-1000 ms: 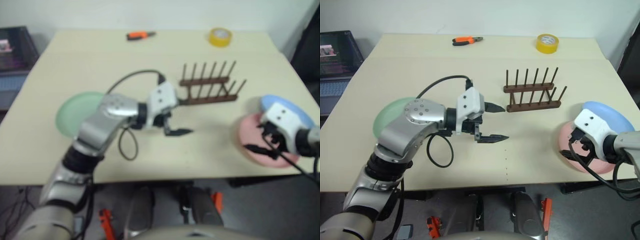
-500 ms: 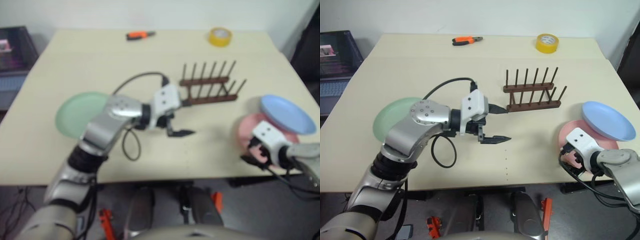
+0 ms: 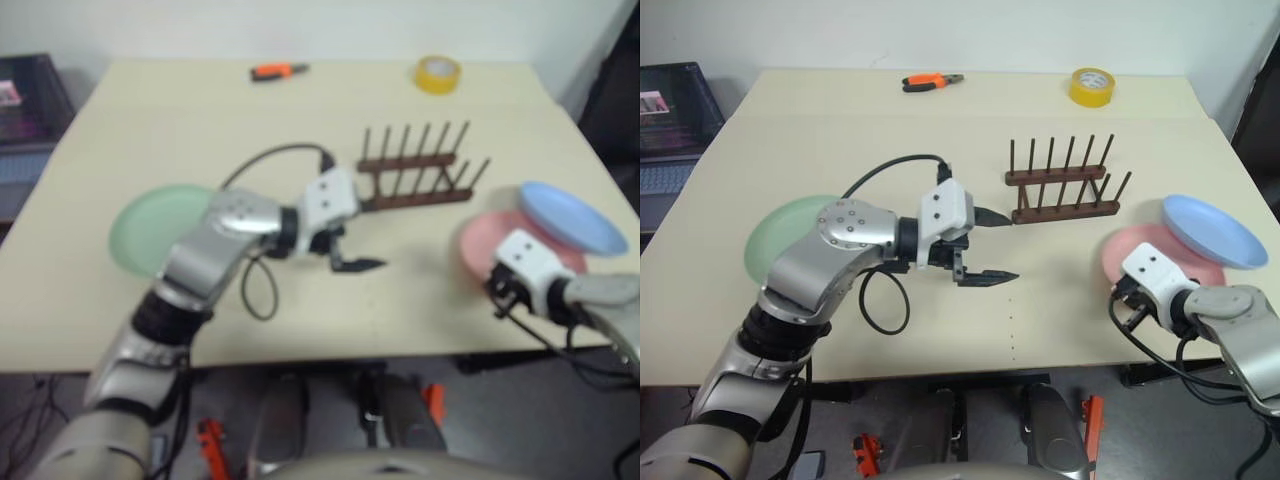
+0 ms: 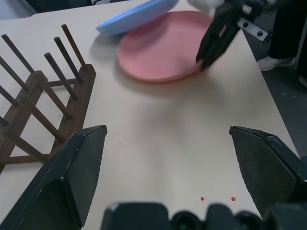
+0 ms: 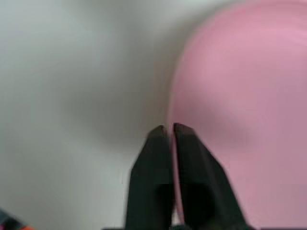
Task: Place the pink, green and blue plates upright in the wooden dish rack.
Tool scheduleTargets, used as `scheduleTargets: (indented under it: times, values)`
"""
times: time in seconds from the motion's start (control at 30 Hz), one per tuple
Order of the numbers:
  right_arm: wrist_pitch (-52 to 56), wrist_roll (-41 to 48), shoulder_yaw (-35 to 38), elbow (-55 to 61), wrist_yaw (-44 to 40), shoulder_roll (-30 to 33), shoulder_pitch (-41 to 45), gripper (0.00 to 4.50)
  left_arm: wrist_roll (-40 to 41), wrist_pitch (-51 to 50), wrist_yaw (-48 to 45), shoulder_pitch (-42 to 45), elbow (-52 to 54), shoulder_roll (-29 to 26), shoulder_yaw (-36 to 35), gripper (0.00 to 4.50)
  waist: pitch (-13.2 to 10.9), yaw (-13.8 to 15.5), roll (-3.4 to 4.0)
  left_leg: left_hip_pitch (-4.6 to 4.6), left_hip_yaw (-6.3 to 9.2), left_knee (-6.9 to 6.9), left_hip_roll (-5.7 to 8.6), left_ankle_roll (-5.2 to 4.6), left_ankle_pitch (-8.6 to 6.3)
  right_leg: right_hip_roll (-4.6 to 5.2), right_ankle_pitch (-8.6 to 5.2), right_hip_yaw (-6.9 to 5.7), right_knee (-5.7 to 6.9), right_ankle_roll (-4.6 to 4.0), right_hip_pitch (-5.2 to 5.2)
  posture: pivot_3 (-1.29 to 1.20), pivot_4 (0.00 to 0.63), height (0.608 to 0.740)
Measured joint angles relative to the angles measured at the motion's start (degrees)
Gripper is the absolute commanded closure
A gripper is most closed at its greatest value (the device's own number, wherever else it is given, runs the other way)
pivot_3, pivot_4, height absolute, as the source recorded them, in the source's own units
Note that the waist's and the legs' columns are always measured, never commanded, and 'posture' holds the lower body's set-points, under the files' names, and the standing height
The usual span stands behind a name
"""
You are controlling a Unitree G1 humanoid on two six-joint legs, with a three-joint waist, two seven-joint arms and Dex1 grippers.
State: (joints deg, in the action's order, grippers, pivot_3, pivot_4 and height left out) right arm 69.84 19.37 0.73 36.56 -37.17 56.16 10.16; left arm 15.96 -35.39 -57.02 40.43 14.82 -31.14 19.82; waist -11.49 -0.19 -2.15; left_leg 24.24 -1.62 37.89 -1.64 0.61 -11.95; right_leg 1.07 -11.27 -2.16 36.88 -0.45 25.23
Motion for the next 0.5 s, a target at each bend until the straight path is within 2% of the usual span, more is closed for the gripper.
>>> scheduleTargets:
  times: [0.1,0.27,0.37,0.5]
  values:
    - [1.85,2.73,0.48,0.88,-0.98,-1.10,2.41,4.49,-0.15,0.43,-0.09,0.00,-0.06,-0.21,-0.03,0.00,0.00,0.02,0.00,0.00,0.01,-0.05,0.00,0.00,0.00,-0.01,-0.01,0.00,0.01,-0.01,0.02,0.00,0.150,0.740]
    - [8.04,10.12,5.56,2.22,-3.17,-3.41,9.58,4.49,-0.54,0.83,-0.09,0.01,-0.27,-0.42,-0.07,0.00,0.00,0.09,0.00,0.03,0.01,-0.05,-0.01,0.00,0.00,0.00,0.00,0.00,-0.01,0.00,0.01,0.00,0.150,0.740]
    - [13.82,15.62,10.43,1.93,-4.65,-5.16,14.93,4.49,-0.64,0.84,-0.04,0.01,-0.62,-0.67,-0.13,0.00,-0.01,0.13,0.01,0.07,0.00,-0.04,-0.02,0.00,0.00,0.04,0.01,0.01,0.01,0.01,0.04,0.00,0.150,0.740]
    - [20.22,21.59,18.97,1.14,-7.44,-3.88,21.70,4.49,-0.63,0.85,-0.06,-0.01,-0.73,-1.41,-0.46,0.00,-0.02,0.21,0.03,0.11,-0.01,-0.06,-0.03,-0.01,-0.01,0.07,0.01,0.00,-0.02,0.01,0.06,0.00,0.150,0.740]
